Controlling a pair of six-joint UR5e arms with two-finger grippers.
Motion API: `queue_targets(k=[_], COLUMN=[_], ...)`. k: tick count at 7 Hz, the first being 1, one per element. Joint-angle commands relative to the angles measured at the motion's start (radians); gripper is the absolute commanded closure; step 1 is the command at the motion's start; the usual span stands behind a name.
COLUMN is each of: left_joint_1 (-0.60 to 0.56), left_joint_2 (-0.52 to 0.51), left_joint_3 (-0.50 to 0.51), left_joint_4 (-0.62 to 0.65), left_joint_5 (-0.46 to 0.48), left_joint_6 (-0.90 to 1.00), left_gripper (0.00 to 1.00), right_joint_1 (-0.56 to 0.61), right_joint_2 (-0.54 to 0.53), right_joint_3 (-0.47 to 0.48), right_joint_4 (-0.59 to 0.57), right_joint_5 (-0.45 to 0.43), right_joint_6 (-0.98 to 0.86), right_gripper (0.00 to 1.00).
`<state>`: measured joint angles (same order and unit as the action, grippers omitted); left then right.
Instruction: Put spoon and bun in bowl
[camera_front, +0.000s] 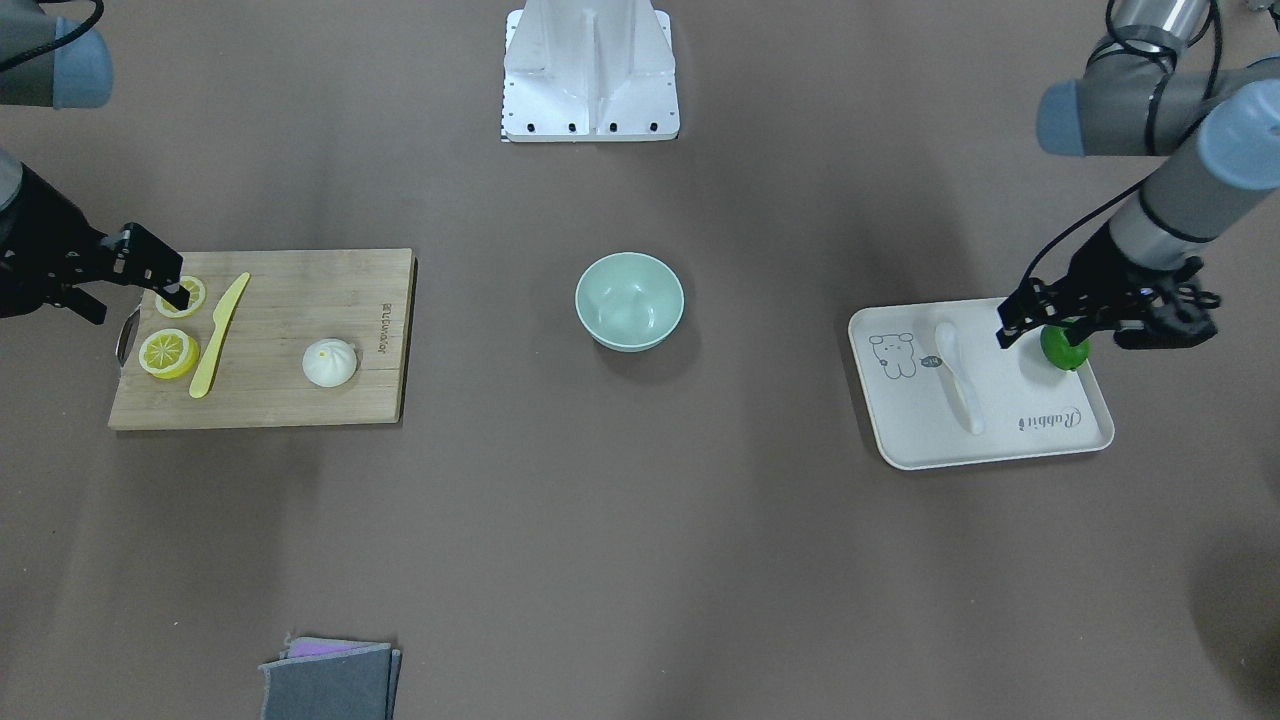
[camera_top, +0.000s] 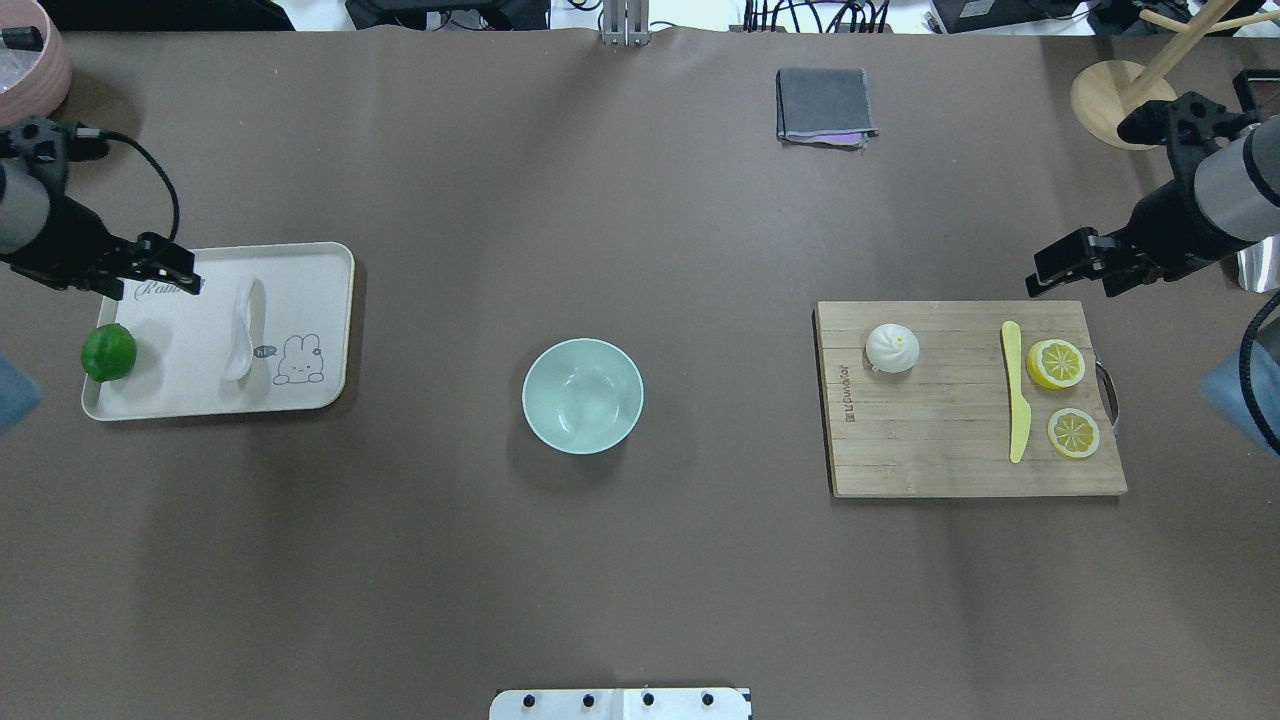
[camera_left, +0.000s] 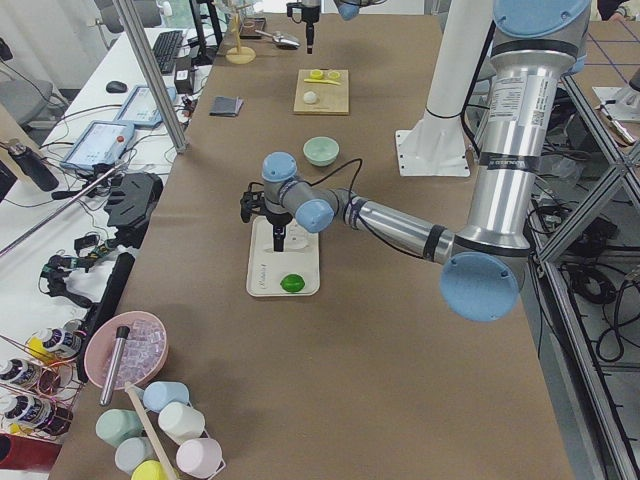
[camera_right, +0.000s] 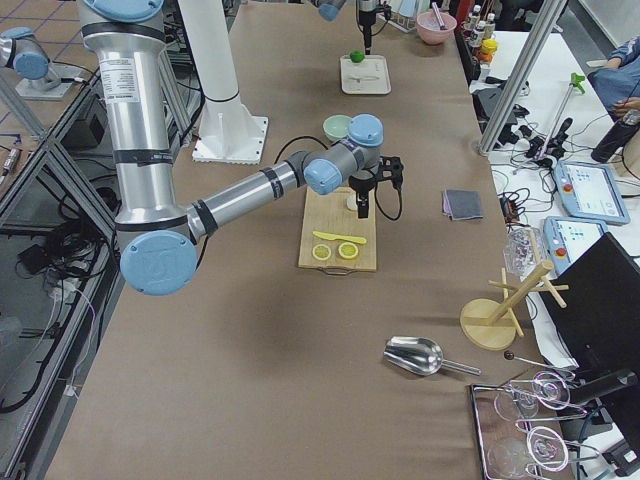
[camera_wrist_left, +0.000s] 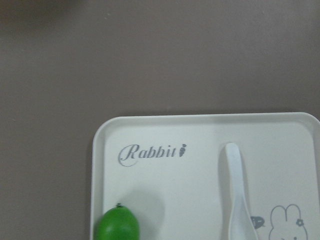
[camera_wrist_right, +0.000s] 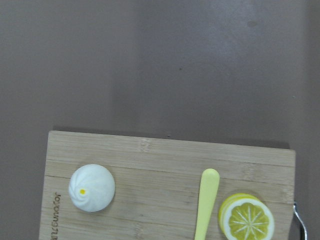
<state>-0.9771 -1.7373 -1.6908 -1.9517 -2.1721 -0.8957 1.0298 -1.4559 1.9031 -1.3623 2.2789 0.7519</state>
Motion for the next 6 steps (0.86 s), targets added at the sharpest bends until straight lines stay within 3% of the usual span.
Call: queue_targets(k=[1,4,6], left_joint_1=[0.073,0.084,0.090], left_joint_2=[-0.086,-0.085,-0.090], left_joint_3=[0.104,0.195,0.220], left_joint_4=[-0.007,-0.117,-0.130], left_joint_5=[0.034,0.063,0.063], left_joint_6=[-0.046,-0.048,-0.048], left_gripper=[0.18,0.33,0.53], right_joint_1=[-0.034,-0.080,-0.086], right_joint_2=[0.031,0.066,0.069], right_joint_3=[-0.024,-0.044,-0.044], right_joint_4=[0.003,0.002,0.002], right_joint_5=[-0.007,-0.053,-0.055], right_joint_6=[0.021,0.081,0.084], right_gripper=[0.06,0.05,0.05])
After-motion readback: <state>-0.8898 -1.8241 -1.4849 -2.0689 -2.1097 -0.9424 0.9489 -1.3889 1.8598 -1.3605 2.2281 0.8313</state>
